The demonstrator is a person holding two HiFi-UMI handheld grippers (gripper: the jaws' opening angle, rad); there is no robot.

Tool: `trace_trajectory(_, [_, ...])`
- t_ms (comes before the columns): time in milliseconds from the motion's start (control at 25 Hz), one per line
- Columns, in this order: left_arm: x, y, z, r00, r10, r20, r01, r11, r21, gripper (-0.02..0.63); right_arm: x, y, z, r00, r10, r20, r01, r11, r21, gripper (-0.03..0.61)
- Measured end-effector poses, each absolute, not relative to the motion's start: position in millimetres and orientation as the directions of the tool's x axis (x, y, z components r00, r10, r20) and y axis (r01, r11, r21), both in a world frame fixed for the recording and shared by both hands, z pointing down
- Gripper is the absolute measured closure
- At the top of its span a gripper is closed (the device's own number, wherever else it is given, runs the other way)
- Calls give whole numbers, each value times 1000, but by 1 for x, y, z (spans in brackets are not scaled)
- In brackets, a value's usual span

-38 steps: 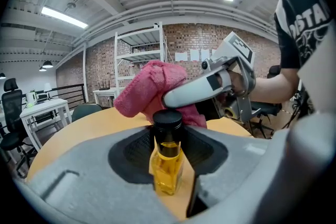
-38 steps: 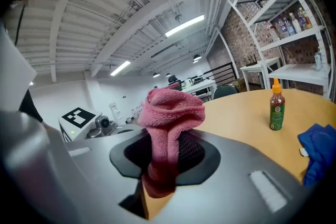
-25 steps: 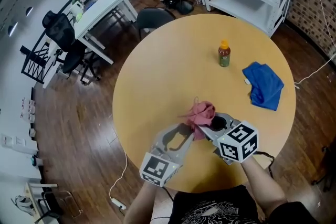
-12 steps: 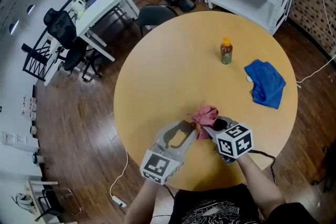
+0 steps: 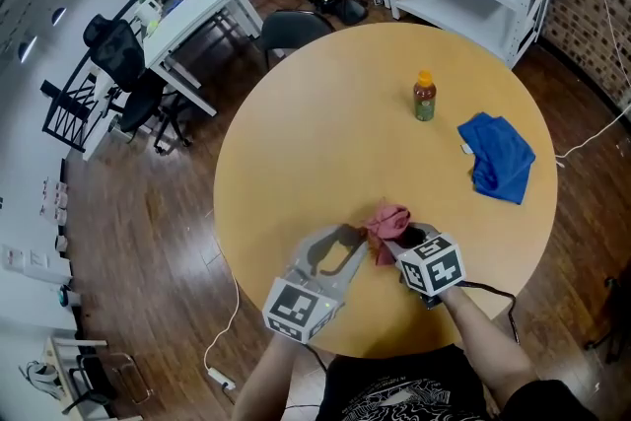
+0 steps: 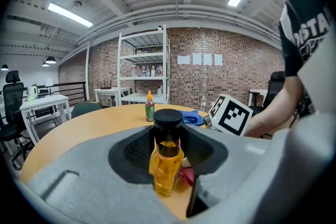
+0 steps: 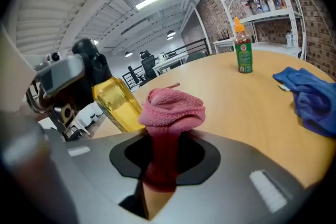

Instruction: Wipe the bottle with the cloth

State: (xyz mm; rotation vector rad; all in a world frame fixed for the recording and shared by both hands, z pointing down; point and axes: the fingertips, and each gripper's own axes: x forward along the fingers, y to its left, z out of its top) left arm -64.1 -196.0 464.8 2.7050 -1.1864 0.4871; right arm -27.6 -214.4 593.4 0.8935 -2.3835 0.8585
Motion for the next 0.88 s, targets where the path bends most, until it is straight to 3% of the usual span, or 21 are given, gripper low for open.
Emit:
trace_trajectory(280, [-64, -195, 464, 643, -682, 349, -731, -682, 12, 456, -26, -188, 462, -814, -528, 242, -581, 743, -333, 480])
trace_trajectory(400, [-65, -195, 462, 649, -678, 344, -729, -684, 27, 456, -31, -166, 436, -834, -532, 147, -551, 792, -263, 480])
trace_trajectory(600, [-65, -195, 461, 654, -672, 347, -723, -690, 28, 456, -51, -142, 453, -872, -467, 145, -488, 851, -193, 480])
trace_trajectory(880, [-64, -197, 464, 656, -661, 364, -718, -695, 33, 456, -64, -136, 501, -881, -387, 271, -437, 886, -157, 480])
